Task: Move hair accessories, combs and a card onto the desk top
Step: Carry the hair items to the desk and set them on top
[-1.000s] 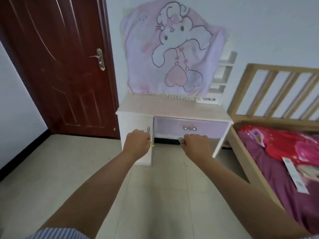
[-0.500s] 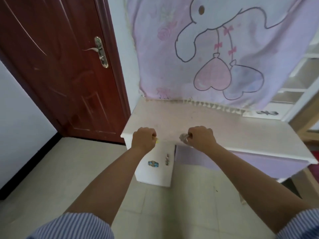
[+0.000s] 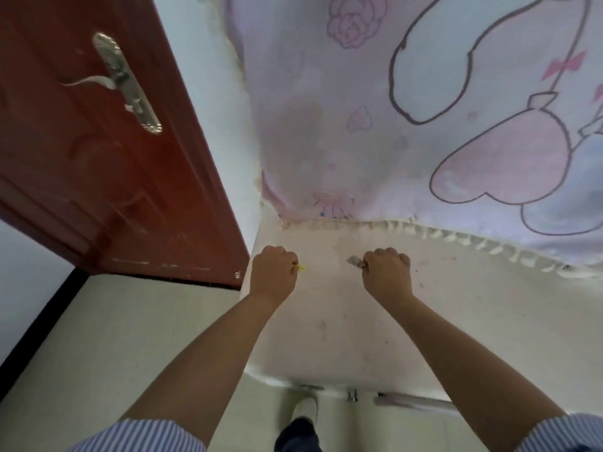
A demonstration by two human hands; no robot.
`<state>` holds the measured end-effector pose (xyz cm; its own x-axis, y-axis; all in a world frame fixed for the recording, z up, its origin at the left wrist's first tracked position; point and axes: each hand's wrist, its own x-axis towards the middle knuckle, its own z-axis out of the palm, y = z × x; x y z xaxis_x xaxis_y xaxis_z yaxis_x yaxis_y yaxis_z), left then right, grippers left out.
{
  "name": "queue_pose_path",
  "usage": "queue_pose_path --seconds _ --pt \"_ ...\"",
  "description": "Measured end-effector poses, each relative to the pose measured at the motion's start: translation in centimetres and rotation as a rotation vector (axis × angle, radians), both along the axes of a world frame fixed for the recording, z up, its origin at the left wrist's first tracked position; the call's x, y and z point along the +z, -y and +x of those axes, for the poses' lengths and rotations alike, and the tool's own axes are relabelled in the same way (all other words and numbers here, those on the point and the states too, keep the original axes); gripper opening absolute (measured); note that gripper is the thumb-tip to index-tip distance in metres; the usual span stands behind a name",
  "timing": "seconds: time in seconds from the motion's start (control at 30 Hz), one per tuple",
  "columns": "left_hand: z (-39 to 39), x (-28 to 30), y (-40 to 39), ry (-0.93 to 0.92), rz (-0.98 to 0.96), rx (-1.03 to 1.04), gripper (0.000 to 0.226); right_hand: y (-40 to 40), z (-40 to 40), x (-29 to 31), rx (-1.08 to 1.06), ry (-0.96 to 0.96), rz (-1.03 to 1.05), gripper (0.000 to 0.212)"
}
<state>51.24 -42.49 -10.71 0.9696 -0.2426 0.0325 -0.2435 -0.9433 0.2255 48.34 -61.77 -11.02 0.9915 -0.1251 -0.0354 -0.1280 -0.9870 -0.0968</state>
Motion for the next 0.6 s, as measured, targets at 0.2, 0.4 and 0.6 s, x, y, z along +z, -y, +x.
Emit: queue_pose_path --seconds 0.2,0.4,0.6 --pt "7.4 -4.4 3.1 -0.081 -0.120 -0.012 0.018 1.7 5.5 -3.0 -0.062 0.147 0.059 0.013" --pt "7.1 -8.6 4.7 -0.268 0.069 -0.097 0.031 2.6 4.6 -7.9 -0.106 -0.103 0.091 0.036" --pt "4.4 -7.7 5.6 -0.099 -0.021 -0.203 0.040 4.0 -0.4 -7.4 -0.186 0.059 0.259 0.055"
